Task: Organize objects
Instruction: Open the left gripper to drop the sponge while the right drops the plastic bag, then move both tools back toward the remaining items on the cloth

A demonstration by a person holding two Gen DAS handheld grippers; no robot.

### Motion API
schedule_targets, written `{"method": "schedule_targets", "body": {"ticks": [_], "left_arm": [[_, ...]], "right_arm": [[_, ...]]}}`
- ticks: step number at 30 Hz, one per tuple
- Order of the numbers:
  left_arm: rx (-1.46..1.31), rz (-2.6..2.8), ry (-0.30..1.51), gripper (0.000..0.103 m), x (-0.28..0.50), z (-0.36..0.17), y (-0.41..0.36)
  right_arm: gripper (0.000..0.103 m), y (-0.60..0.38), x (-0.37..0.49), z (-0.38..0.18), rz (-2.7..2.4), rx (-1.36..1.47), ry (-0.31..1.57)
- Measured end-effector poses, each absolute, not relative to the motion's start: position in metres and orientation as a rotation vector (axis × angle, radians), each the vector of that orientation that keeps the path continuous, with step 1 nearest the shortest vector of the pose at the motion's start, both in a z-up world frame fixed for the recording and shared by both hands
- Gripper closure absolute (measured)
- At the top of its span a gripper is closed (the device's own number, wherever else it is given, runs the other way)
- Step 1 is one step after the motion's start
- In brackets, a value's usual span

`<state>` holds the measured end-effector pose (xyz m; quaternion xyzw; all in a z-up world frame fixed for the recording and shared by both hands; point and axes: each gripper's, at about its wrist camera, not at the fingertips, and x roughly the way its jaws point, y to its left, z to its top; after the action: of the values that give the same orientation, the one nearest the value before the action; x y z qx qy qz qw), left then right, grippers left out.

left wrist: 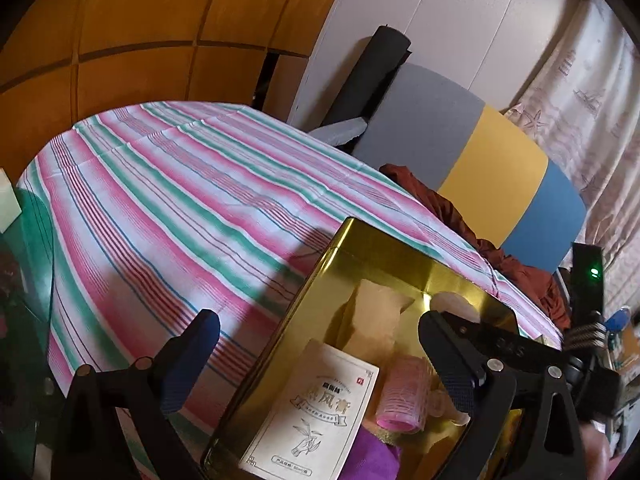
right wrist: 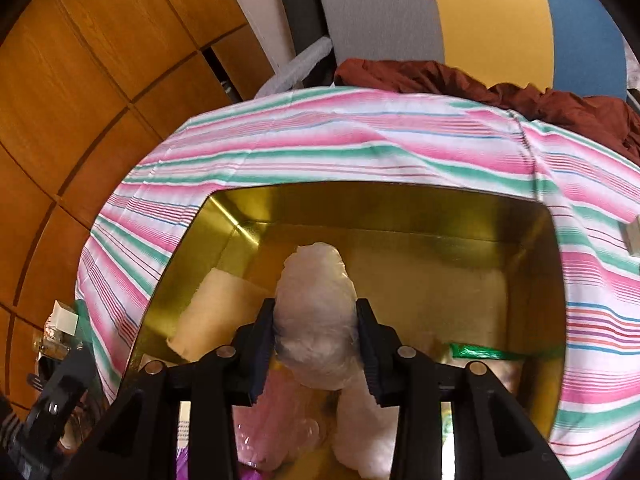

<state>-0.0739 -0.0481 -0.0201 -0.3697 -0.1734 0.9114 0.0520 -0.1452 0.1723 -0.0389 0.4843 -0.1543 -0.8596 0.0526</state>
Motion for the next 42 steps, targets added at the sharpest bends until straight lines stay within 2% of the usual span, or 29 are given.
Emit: {"method": "schedule_targets", "body": {"ticks": [3,13,23,30,42], "left_arm": [[-1.138,2.755,-0.544,0.003,-0.073,-0.023,-0.048],[-1.152,2.738,-0.505,0.003,-0.068,-0.025,-0.036],[-1.166,2.709,-0.413,0.002,-0.054,-0.024,-0.012],[-1.153,2.676,-0.344,0.001,-0.041,-0.02,0.011],[-1.15,2.502,-0.173,0.0,-0.008,-0.018,0.088]], "right_arm": [[0.055,0.175,-0.145,-0.043,-2.628,1.484,-0.487],[0.054,0.19,-0.126,-0.033,-2.657,1.424,-0.571],[0.054,0.205,-0.095,-0.011,-2.698,1.35,-0.553],[0.054,0.234,-0.057,0.006,-2.821,1.274,-0.475],[0.054,0.324,0.024,-0.015,-3.007,1.299,-0.668]]}}
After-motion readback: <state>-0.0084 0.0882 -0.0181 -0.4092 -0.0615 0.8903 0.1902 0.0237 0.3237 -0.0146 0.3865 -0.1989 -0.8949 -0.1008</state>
